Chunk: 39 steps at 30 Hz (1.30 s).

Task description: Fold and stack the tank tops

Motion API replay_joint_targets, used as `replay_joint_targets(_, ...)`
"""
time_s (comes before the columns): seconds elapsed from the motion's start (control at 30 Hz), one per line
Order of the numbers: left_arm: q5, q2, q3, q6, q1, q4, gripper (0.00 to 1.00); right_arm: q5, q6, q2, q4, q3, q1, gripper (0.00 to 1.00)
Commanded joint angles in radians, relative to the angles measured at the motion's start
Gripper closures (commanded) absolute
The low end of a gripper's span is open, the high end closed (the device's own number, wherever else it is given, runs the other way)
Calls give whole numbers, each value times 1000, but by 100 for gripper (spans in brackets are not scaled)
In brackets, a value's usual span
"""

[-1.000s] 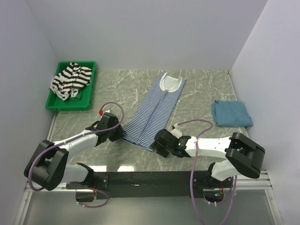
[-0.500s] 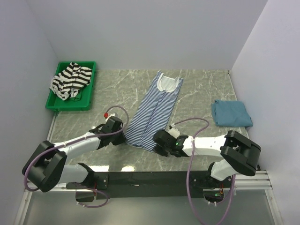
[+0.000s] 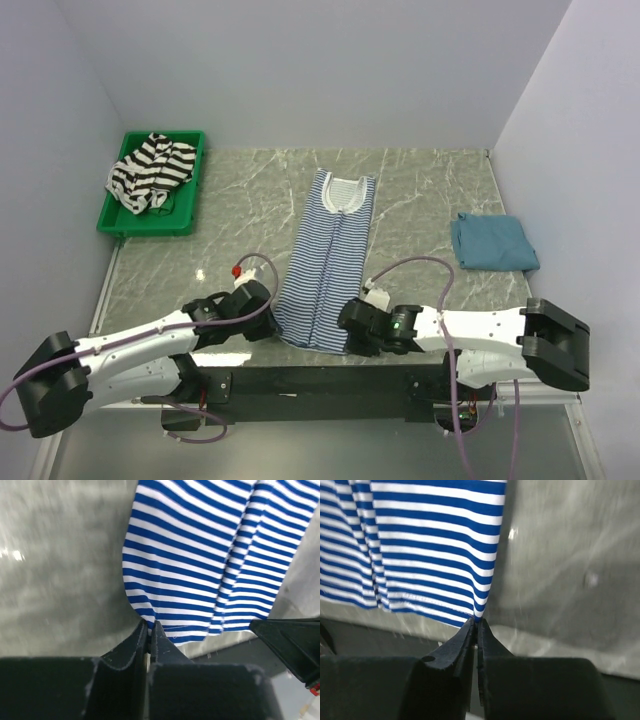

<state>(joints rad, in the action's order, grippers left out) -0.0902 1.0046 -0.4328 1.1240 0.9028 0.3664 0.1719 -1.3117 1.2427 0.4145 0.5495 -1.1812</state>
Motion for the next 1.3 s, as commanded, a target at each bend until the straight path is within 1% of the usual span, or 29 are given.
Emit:
replay_joint_targets(0.0, -34, -63, 3, 97, 47, 68, 99, -2, -18, -58, 113, -2, -54, 91)
replay_joint_targets(0.13, -45, -63, -32, 89, 53, 95, 99, 18, 0, -95, 161, 41, -51, 91)
replay_joint_targets(0.23, -75, -38, -99, 59, 50, 117, 97, 28, 37, -88, 187, 98, -18, 91)
replay_joint_targets(0.33, -114, 11, -193, 22, 44, 129, 95, 29, 87, -80, 196, 144, 40, 91)
replay_joint_targets(0.37, -118, 37, -239, 10, 30, 128, 95, 23, 103, -81, 190, 154, 89, 91)
replay_joint_targets(0.43, -111, 64, -292, -26, 5, 102, 95, -12, 147, -91, 155, 158, 138, 91)
replay_joint_targets(0.5, -97, 118, -328, -62, -45, 63, 95, -32, 176, -91, 135, 165, 213, 92)
replay_joint_targets(0.57, -82, 187, -380, -82, -91, 39, 96, -40, 227, -80, 130, 200, 256, 92)
replay_joint_targets(0.63, -53, 241, -440, -111, -123, 2, 98, -44, 273, -48, 127, 237, 311, 92)
replay_joint_targets(0.67, -52, 293, -461, -121, -148, -3, 98, -55, 290, -23, 122, 247, 331, 92)
replay_joint_targets(0.7, -54, 319, -503, -139, -159, -17, 98, -57, 320, -11, 112, 263, 375, 92)
replay_joint_targets(0.73, -51, 368, -521, -144, -180, -23, 98, -64, 336, 1, 104, 271, 396, 92)
replay_joint_targets(0.8, -36, 416, -555, -167, -206, -47, 97, -84, 380, 44, 74, 285, 446, 93)
replay_joint_targets(0.83, -36, 440, -587, -171, -229, -59, 97, -92, 396, 60, 63, 302, 491, 93)
replay_joint_targets(0.87, -23, 494, -607, -184, -240, -66, 97, -101, 408, 96, 58, 314, 511, 93)
replay_joint_targets(0.93, 0, 549, -668, -199, -261, -79, 98, -124, 442, 135, 35, 346, 567, 94)
replay_joint_targets(0.97, 0, 607, -691, -207, -277, -83, 98, -132, 451, 171, 26, 357, 583, 94)
replay_joint_targets(1.07, 29, 710, -779, -231, -308, -96, 99, -159, 486, 240, 4, 406, 652, 96)
replay_joint_targets(1.27, 66, 857, -932, -268, -354, -86, 98, -215, 539, 357, -6, 520, 730, 97)
